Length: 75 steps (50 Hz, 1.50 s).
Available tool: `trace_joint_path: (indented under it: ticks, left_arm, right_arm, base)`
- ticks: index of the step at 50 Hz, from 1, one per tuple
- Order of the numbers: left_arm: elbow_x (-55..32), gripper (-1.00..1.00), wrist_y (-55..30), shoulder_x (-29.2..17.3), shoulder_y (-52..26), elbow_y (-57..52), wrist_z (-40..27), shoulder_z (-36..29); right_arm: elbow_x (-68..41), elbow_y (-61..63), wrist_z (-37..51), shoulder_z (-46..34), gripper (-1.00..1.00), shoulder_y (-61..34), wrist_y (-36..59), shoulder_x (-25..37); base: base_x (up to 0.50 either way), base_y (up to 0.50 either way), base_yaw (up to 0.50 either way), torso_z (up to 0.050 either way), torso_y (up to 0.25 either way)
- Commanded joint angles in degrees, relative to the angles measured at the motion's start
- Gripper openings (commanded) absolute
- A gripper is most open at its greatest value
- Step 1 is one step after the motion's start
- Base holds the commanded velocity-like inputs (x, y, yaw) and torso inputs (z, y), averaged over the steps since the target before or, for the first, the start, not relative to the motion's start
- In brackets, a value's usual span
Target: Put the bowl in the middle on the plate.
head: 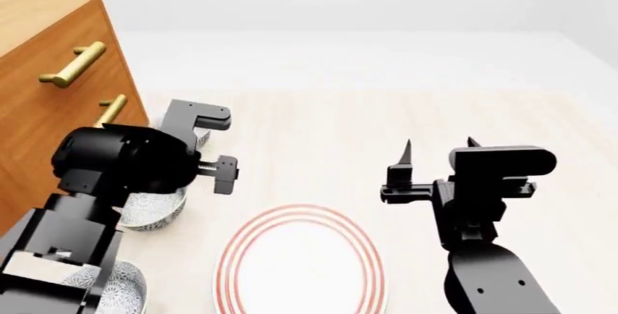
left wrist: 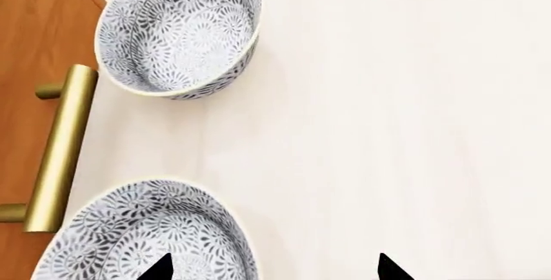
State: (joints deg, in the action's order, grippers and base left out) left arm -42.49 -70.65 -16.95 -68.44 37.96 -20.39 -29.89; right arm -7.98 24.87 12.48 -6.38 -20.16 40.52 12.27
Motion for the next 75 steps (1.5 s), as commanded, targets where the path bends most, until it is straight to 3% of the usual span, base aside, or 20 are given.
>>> trace_joint_path:
  ticks: [1, 11, 20, 25, 26, 48, 60, 75]
  left_arm:
    - [3.0, 1.0, 5.4, 1.6, 0.1, 8.0, 4.3, -4.1]
    - [4.4, 1.0, 8.2, 2.8, -1.5, 13.9, 6.4, -5.1]
    - [8.9, 1.0, 18.1, 7.9, -5.6, 33.3, 13.4, -8.2]
    - [9.9, 1.0, 20.2, 8.7, -5.7, 36.7, 13.7, -8.0]
    - [10.0, -1.0, 20.3, 8.7, -5.7, 36.7, 13.7, -7.7]
    - [18.1, -1.0, 20.2, 9.3, -4.5, 35.8, 13.9, -0.8]
    - [11.6, -1.0, 1.9, 1.0, 5.6, -4.8, 3.4, 3.5]
    - [9.5, -1.0, -2.3, -1.1, 8.8, -16.1, 0.7, 4.2]
  right_arm:
    - [0.0, -0.5, 0.2, -0.7, 1.0, -0.1, 0.0, 0.2]
    - [-0.2, -0.3, 0.5, -0.9, 1.0, -0.2, 0.1, 0.4]
    - [-0.5, -0.7, 0.7, -0.9, 1.0, -0.3, -0.1, 0.5]
    - [-0.6, -0.6, 0.9, -0.9, 1.0, -0.2, -0.1, 0.6]
    - [-0.7, -0.7, 0.9, -0.9, 1.0, -0.2, -0.2, 0.6]
    - [-1.2, -0.7, 1.3, -1.2, 1.0, -0.4, 0.0, 1.1]
    - [-1.5, -0.5, 1.7, -1.1, 1.0, -0.4, -0.1, 1.2]
    - [-1.8, -0.5, 2.0, -1.5, 1.0, -0.4, -0.1, 1.5]
  base:
    - [0.0, 0.0, 0.0, 0.0, 0.0]
    - [0.0, 0.0, 0.0, 0.0, 0.0]
    - [0.0, 0.0, 0.0, 0.0, 0.0]
    - [0.0, 0.0, 0.0, 0.0, 0.0]
    - [0.0, 0.0, 0.0, 0.0, 0.0]
    - [0.0, 0.0, 0.0, 0.0, 0.0]
    - [0.0, 0.0, 0.0, 0.0, 0.0]
    - [0.0, 0.0, 0.0, 0.0, 0.0]
